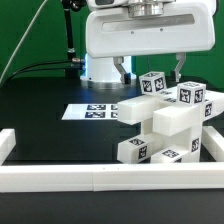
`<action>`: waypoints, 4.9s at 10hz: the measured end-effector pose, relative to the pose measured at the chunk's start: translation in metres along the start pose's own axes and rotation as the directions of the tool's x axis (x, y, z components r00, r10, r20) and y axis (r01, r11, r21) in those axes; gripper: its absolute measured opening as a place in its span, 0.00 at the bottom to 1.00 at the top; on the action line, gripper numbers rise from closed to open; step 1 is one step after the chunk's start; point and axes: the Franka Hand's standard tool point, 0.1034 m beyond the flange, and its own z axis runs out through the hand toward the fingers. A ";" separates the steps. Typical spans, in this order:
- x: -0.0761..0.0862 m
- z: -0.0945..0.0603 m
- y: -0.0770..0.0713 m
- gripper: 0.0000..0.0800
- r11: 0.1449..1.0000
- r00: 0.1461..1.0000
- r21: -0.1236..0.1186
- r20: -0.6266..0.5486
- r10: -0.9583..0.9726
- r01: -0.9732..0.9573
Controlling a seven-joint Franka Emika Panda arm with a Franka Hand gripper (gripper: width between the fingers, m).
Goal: Assemble chair
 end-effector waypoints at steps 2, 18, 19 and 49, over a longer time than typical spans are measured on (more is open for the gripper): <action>-0.001 0.001 -0.010 0.81 0.987 0.987 -0.008 0.005 -0.162 0.162; -0.001 0.004 -0.013 0.36 0.893 0.893 -0.019 -0.010 0.450 -0.450; -0.001 0.004 -0.012 0.36 0.837 0.837 -0.018 -0.010 0.547 -0.548; -0.003 0.007 -0.007 0.36 0.734 0.734 0.006 0.000 0.679 -0.679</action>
Offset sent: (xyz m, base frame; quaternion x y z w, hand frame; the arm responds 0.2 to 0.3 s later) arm -0.0026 0.0163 -0.0036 0.0175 -0.0053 -0.2185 0.9757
